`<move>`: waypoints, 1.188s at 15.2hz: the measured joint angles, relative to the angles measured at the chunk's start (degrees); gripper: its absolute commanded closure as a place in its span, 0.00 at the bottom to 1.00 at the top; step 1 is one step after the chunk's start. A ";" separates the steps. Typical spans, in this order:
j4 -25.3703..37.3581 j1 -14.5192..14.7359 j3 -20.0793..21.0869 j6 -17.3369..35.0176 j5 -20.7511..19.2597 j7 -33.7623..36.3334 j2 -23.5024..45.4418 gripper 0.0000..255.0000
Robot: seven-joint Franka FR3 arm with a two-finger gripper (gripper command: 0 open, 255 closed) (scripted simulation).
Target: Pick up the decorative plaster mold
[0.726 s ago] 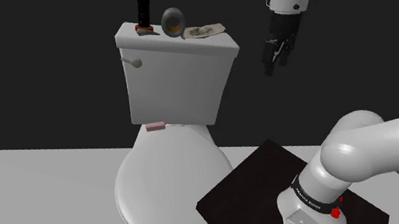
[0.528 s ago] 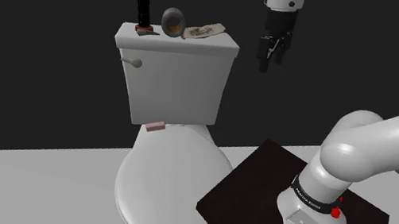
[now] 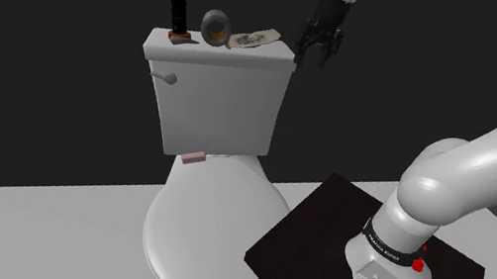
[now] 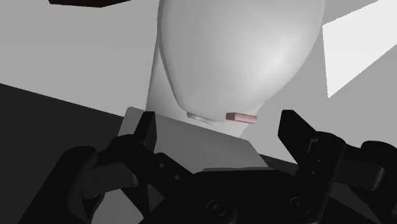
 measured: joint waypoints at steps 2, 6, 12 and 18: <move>2.30 -0.11 -1.97 2.68 3.44 0.49 3.27 0.00; 6.82 -0.17 -5.98 6.90 10.91 0.96 8.83 0.00; 13.08 -0.33 -12.54 11.48 24.00 -0.22 16.66 0.00; 19.61 -1.30 -18.96 13.43 39.92 -2.91 25.52 0.00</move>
